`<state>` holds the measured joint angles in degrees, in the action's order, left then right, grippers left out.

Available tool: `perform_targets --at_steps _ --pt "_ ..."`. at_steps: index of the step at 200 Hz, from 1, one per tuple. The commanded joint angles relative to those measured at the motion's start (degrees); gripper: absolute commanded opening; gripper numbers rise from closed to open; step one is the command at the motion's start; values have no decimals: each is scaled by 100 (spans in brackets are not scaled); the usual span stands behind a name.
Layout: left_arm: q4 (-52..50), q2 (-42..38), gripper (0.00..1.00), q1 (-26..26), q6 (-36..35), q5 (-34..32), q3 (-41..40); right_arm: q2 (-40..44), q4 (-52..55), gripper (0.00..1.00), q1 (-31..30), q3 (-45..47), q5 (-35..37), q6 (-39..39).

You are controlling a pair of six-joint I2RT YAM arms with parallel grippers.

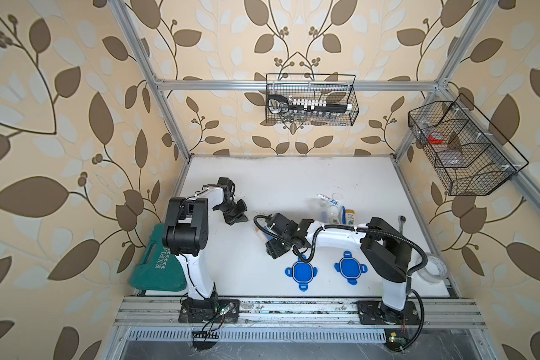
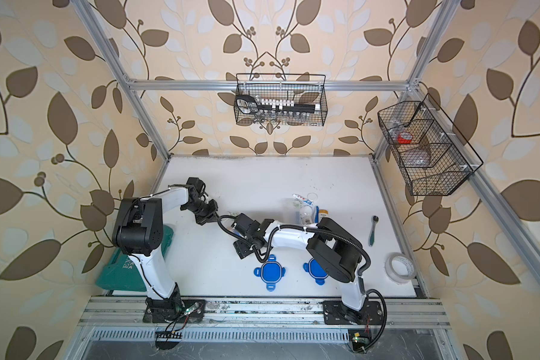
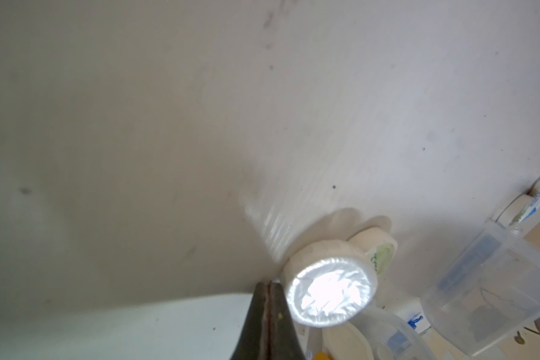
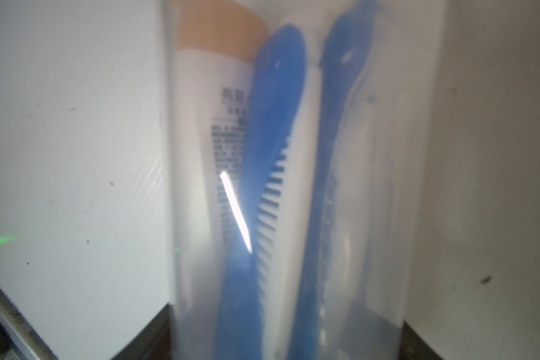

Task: Take out toiletry kits
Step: Pick up the container from the center of the board.

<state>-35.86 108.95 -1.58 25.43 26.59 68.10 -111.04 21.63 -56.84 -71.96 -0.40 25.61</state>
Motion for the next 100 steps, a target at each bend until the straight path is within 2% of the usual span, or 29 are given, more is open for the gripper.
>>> perform_targets --at_steps 1,47,100 --pt "-128 -14 0 -79 -123 49 167 258 260 64 6 -107 -158 70" --pt "-167 52 0 -92 -131 48 196 -6 1477 61 15 -864 -411 144" --pt "-203 77 0 -123 -128 22 204 -210 2239 58 45 -1509 -642 215"
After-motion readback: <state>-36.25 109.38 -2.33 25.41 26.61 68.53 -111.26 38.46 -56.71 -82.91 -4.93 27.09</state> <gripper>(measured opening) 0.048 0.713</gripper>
